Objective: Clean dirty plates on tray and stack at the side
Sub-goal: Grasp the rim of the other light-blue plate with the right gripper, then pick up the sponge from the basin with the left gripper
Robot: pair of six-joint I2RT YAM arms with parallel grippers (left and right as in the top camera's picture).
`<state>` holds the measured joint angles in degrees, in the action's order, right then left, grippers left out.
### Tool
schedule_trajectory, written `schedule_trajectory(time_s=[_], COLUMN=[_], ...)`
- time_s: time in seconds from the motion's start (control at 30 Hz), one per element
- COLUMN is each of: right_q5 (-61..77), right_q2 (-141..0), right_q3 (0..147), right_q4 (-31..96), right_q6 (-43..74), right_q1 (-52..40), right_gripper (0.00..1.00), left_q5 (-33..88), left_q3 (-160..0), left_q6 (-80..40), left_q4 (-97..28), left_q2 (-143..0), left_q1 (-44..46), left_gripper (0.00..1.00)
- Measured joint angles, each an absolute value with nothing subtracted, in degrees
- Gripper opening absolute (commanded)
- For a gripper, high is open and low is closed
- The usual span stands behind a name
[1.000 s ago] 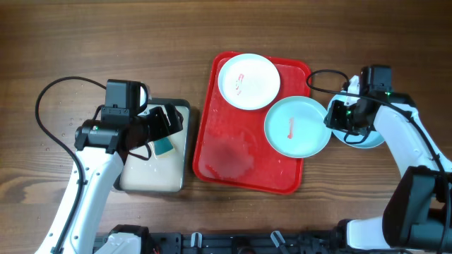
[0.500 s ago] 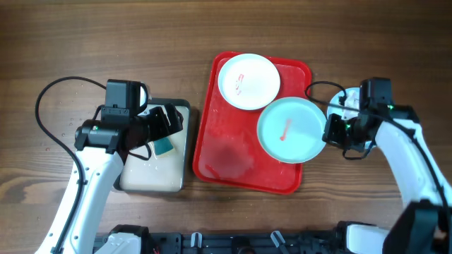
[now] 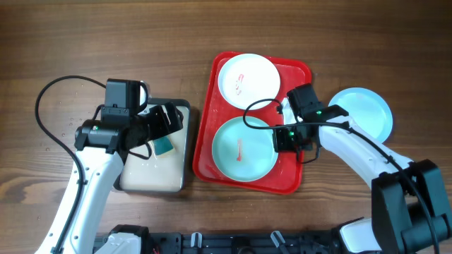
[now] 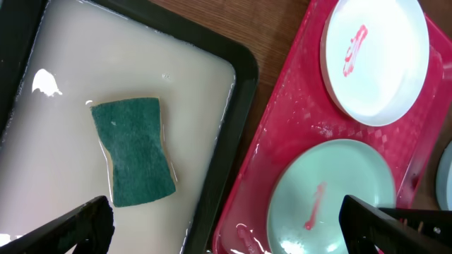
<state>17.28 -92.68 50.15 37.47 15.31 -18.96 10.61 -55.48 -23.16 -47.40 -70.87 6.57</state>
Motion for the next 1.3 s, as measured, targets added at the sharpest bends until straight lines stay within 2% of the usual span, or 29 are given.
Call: schedule_trajectory(time_s=[0.17, 0.23, 0.27, 0.33, 0.37, 0.43, 0.53, 0.57, 0.6, 0.63, 0.67, 0.7, 0.9, 0.93, 0.97, 1.0, 1.03, 1.07, 1.27, 1.3], right_q5=[17.08, 16.82, 16.82, 16.71, 16.69, 16.67, 16.67, 16.67, 16.67, 16.67, 16.67, 16.67, 16.67, 16.67, 16.67, 16.64, 16.67, 16.64, 16.67, 16.64], right_q2=[-90.74, -87.35, -85.03, -81.93, -80.44, -79.57, -79.66, -79.64, -79.66, -79.64, -79.66, -79.66, -79.66, -79.66, -79.66, -79.66, -79.64, -79.66, -79.64, -79.66], right_q3=[54.3, 57.14, 58.54, 59.77, 60.05, 60.14, 60.14, 60.14, 60.14, 60.14, 60.14, 60.14, 60.14, 60.14, 60.14, 60.14, 60.14, 60.14, 60.14, 60.14], right_q4=[42.94, 44.75, 44.77, 45.19, 45.84, 47.0, 48.01, 48.07, 48.21, 48.29, 48.34, 48.4, 48.56, 48.58, 48.69, 48.71, 48.77, 48.8, 48.84, 48.86], right_q6=[13.76, 13.43, 13.34, 13.43, 13.8, 14.74, 15.42, 15.59, 15.64, 15.79, 15.84, 15.84, 16.27, 16.27, 16.27, 16.27, 16.27, 16.27, 16.27, 16.27], right_q1=[-16.78, -16.67, -16.67, -16.67, -16.67, -16.67, -16.67, -16.67, -16.67, -16.67, -16.67, -16.67, -16.67, -16.67, -16.67, -16.67, -16.67, -16.67, -16.67, -16.67], right_gripper=[0.38, 0.38, 0.38, 0.38, 0.38, 0.38, 0.38, 0.38, 0.38, 0.38, 0.38, 0.38, 0.37, 0.37, 0.37, 0.37, 0.37, 0.37, 0.37, 0.37], left_q5=[14.02, 12.05, 9.93, 6.39, 4.43, 2.7, 3.07, 3.53, 4.08, 4.51, 4.82, 4.93, 6.07, 6.07, 6.07, 6.07, 6.04, 6.04, 5.87, 5.56], left_q3=[-55.51, -55.68, -55.75, -55.66, -55.37, -54.17, -52.66, -52.36, -52.05, -51.92, -51.92, -52.18, -53.65, -53.82, -54.15, -54.63, -55.09, -55.79, -62.94, -63.13], left_q6=[-22.92, -23.46, -24.75, -28.03, -29.56, -32.49, -34.39, -34.76, -35.07, -35.31, -35.35, -35.97, -36.16, -36.16, -36.14, -36.12, -35.66, -34.96, -28.75, -28.05], left_q4=[-48.6, -51.88, -53.78, -55.81, -55.64, -52.9, -48.71, -48.18, -47.83, -47.53, -47.07, -47.18, -48.03, -48.4, -49.04, -50.57, -52.75, -54.83, -56.82, -56.38], left_q2=[-70.94, -71.81, -73.03, -75.64, -77.82, -82.19, -88.03, -90.54, -92.84, -94.74, -96.57, -98.08, -99.55, -99.57, -99.68, -99.94, -100.16, -100.16, -96.99, -96.47], left_q1=[6.57, 6.57, 6.57, 6.57, 6.57, 6.57, 6.57, 6.57, 6.57, 6.57, 6.57, 6.59, 6.24, 6.24, 6.24, 6.24, 6.24, 6.26, 6.24, 6.26], left_gripper=[0.99, 0.95, 0.87, 0.83, 0.68, 0.55, 0.51, 0.49, 0.41, 0.33, 0.1, 0.04, 0.04, 0.07, 0.23, 0.58, 0.84, 1.0, 1.0, 0.84])
